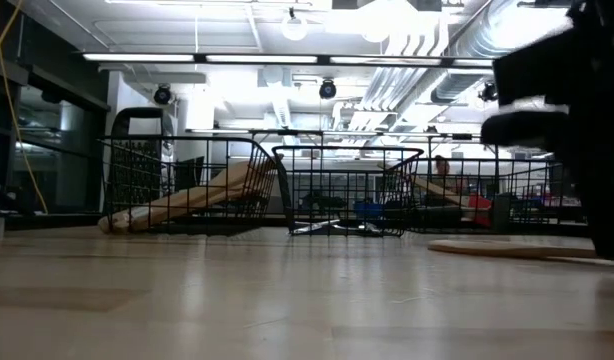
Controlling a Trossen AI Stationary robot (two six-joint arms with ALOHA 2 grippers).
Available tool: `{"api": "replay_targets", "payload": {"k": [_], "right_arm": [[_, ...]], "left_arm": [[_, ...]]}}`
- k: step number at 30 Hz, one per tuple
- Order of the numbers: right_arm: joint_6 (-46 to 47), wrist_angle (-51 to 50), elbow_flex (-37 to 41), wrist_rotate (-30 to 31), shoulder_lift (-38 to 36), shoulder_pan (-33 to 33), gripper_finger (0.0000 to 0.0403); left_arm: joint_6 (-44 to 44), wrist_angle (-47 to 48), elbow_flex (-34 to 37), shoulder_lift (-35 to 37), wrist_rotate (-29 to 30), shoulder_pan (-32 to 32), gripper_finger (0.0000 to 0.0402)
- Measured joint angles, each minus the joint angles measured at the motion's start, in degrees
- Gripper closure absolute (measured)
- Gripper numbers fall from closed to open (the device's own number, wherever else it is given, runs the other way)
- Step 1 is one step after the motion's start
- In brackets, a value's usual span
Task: Pick & Place Kitchen Items
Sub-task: Put the wooden serving spoon into the left wire basket
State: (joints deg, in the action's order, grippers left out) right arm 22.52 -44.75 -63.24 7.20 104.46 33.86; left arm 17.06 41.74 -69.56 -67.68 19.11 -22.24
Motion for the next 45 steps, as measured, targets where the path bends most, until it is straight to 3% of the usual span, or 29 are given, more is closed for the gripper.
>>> {"api": "replay_targets", "payload": {"k": [7, 14, 19, 25, 30, 35, 45], "right_arm": [[21.7, -5.8, -5.5, -1.0, -5.0, 0.5, 0.0399], [45.1, -12.0, -6.2, -4.2, -9.0, 1.0, 0.0397], [51.1, -15.6, -6.1, -7.8, -8.7, 2.0, 0.0351], [57.2, -15.4, -5.2, -6.0, -8.1, 2.6, 0.024], [60.0, -13.8, -0.3, -9.6, -8.1, 2.8, 0.0172], [62.5, -11.0, 4.3, -12.1, -8.0, 4.6, 0.0156], [66.1, -5.9, 4.8, -11.3, -7.3, 7.8, 0.0169]], "left_arm": [[0.0, 0.2, 0.0, 0.0, 0.1, 0.0, 0.0229], [0.0, 0.2, 0.0, 0.0, 0.1, 0.0, 0.0229], [-0.1, 0.2, 0.0, 0.0, 0.1, 0.0, 0.0229], [-0.2, 0.4, 0.0, 0.0, 0.1, 0.0, 0.0229], [-0.2, 0.9, 0.0, 0.0, 0.1, 0.0, 0.0229], [0.0, 2.6, 0.0, 0.0, 0.0, 0.0, 0.0229], [0.2, 2.5, 0.0, 0.0, 0.0, 0.0, 0.0229]]}}
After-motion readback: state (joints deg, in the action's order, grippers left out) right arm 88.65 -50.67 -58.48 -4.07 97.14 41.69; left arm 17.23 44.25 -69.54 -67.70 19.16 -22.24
